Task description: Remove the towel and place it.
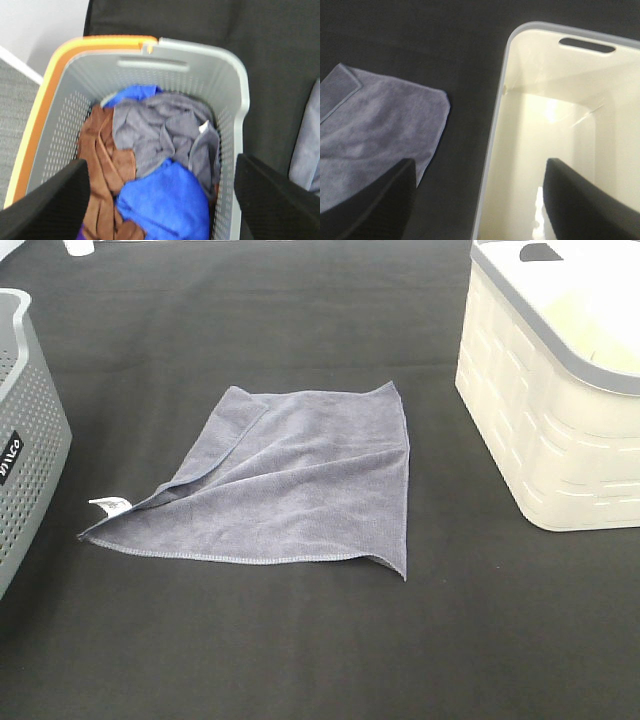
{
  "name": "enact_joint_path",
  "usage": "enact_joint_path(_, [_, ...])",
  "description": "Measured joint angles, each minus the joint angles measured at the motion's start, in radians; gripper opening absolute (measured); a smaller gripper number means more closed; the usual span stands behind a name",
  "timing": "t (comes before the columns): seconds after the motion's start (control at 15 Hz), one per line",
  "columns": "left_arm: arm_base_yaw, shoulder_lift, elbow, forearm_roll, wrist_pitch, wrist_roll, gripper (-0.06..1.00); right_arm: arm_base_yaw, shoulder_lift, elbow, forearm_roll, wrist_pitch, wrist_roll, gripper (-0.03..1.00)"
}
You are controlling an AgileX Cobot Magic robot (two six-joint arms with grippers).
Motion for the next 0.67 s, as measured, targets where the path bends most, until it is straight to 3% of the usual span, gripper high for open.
enact_joint_path(0.47, [0.000,-0.457,0.540,-0.001,0.001,0.001,0.74,0.000,-0.457,0.613,0.007,0.002,0.015,0.71])
enact_joint_path(0.67, [0.000,-0.658,0.761,-0.013,-0.038,0.001,0.74,0.000,-0.632,0.862,0.012,-0.060,0.015,0.71])
